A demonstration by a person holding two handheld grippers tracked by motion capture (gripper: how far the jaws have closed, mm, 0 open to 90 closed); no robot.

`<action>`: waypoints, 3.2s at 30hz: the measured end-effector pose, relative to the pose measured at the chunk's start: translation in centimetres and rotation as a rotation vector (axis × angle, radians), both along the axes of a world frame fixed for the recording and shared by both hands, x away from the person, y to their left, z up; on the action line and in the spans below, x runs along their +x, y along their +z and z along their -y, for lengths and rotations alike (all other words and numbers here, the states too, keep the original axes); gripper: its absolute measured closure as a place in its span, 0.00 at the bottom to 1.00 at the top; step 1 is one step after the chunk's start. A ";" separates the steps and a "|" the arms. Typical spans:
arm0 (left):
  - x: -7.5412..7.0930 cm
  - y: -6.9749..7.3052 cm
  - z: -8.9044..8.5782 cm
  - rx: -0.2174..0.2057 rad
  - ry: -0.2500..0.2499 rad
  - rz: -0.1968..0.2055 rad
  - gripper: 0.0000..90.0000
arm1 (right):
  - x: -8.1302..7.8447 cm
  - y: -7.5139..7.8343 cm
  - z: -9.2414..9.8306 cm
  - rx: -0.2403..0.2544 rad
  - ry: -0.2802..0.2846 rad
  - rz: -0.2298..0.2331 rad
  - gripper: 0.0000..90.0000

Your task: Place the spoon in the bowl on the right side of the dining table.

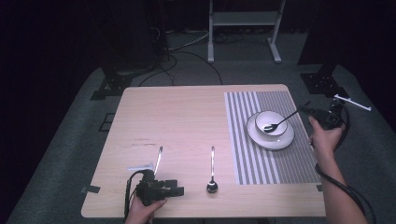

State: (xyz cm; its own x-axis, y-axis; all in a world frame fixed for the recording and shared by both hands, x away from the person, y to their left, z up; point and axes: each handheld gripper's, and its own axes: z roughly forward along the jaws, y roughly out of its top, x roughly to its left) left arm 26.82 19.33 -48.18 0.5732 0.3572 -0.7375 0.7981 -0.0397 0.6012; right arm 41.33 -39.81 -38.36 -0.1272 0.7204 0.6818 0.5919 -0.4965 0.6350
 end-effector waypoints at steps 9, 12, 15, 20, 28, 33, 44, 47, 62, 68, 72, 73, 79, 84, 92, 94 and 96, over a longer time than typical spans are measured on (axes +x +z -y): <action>0.0 0.0 0.0 -0.001 0.002 0.000 0.08 | 0.1 -0.8 0.2 0.013 -0.010 -0.007 0.99; 0.0 0.0 0.0 -0.001 0.002 0.000 0.08 | 0.1 -1.2 0.2 0.018 -0.015 -0.014 0.98; 0.0 0.0 0.0 -0.001 0.002 0.000 0.08 | 0.2 -1.6 0.2 0.023 -0.017 -0.019 0.99; 0.0 0.0 0.0 -0.001 0.002 0.000 0.08 | 0.2 -1.9 0.2 0.024 -0.015 -0.016 0.98; 0.0 0.0 0.0 -0.001 0.002 0.001 0.08 | 0.3 -2.7 0.2 0.038 -0.012 -0.035 0.96; 0.0 0.0 0.0 0.000 0.000 0.001 0.08 | 0.2 -3.3 0.6 0.061 -0.016 -0.041 0.89; 0.1 0.1 0.0 -0.001 -0.003 0.006 0.08 | -0.5 -4.0 1.1 0.091 0.002 -0.059 0.83; 0.1 0.1 0.1 -0.002 -0.001 0.004 0.08 | -0.8 -4.2 1.1 0.095 0.015 -0.065 0.83; -0.1 0.2 -0.3 -0.001 0.022 0.003 0.08 | -1.8 -5.6 0.3 0.142 0.095 -0.043 0.69; -0.3 0.3 -0.4 -0.001 0.020 0.013 0.08 | -3.0 -5.8 -0.3 0.160 0.107 -0.029 0.64; -0.4 0.5 -0.3 0.000 0.013 0.017 0.08 | -3.7 -5.7 -0.7 0.154 0.109 -0.023 0.62; -0.4 0.5 -0.3 0.000 0.013 0.018 0.08 | -3.8 -5.8 -0.7 0.155 0.108 -0.024 0.61; -0.3 0.4 -0.3 0.001 0.013 0.018 0.08 | -4.2 -6.2 -0.8 0.169 0.109 -0.024 0.61; -0.3 0.5 -0.4 -0.002 0.016 0.018 0.08 | -4.7 -6.5 -1.2 0.160 0.125 -0.020 0.59; -0.3 0.4 -0.4 0.000 0.016 0.019 0.08 | -5.6 -6.9 -1.5 0.163 0.139 -0.008 0.58; -0.3 0.5 -0.4 0.000 0.015 0.020 0.08 | -5.9 -6.9 -1.6 0.164 0.145 -0.005 0.58; -0.3 0.5 -0.4 -0.001 0.016 0.021 0.08 | -6.1 -6.8 -1.8 0.161 0.153 0.000 0.58</action>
State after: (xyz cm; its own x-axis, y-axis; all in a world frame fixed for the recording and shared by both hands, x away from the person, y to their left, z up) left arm 26.50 19.75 -47.68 0.5830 0.3657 -0.7256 0.7857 -0.0262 0.6181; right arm 35.20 -38.05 -45.21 -0.2267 0.5746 0.7864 0.6677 -0.4961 0.5551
